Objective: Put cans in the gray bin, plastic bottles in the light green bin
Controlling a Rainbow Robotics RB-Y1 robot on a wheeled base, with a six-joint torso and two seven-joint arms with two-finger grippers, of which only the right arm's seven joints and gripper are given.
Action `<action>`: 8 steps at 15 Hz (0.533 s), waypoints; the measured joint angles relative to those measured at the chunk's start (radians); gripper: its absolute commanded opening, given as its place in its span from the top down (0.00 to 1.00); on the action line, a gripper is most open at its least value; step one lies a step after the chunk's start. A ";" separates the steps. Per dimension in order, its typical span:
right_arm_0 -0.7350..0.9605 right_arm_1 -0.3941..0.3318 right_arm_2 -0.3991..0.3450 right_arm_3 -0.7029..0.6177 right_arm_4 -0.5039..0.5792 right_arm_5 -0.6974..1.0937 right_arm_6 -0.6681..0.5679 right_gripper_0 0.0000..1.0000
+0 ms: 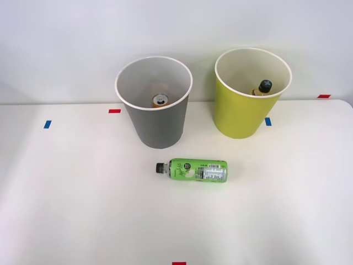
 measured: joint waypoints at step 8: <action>0.000 0.000 0.000 0.000 0.000 0.000 0.000 0.00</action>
